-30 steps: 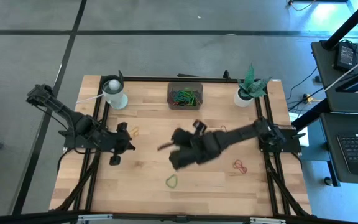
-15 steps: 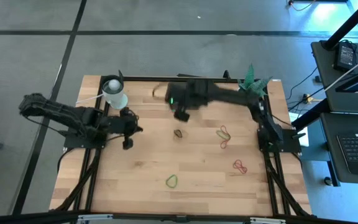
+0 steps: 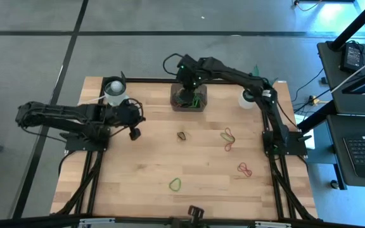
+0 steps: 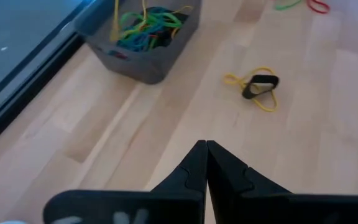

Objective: Pick and place rubber bands into bin
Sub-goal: Put the yellow rubber band into the bin

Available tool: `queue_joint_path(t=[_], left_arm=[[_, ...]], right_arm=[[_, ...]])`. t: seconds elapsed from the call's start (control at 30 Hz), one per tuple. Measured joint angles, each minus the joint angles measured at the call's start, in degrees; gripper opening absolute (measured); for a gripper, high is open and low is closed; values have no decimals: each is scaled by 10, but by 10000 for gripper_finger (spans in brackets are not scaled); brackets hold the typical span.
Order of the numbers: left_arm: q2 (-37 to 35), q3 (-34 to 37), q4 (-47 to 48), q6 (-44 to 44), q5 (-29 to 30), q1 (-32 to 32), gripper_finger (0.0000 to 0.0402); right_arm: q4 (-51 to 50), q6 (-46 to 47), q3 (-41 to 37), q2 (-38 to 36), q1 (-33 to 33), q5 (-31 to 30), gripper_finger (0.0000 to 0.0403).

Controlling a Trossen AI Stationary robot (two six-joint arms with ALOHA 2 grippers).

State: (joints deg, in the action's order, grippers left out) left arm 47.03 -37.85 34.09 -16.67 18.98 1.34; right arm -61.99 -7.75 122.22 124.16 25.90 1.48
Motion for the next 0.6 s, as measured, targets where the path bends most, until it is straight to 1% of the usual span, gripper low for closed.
queue_joint_path(t=[0.27,0.37,0.47,0.6], left_arm=[[0,0,0,-1,1,33,3],[0,0,0,-1,1,45,3],[0,0,0,-1,1,53,3],[0,0,0,-1,1,59,3]], right_arm=[[157,-38,-180,0,23,45,0],[202,-48,-233,0,22,46,0],[241,-47,-273,0,22,46,1],[265,-46,-297,0,22,46,14]])
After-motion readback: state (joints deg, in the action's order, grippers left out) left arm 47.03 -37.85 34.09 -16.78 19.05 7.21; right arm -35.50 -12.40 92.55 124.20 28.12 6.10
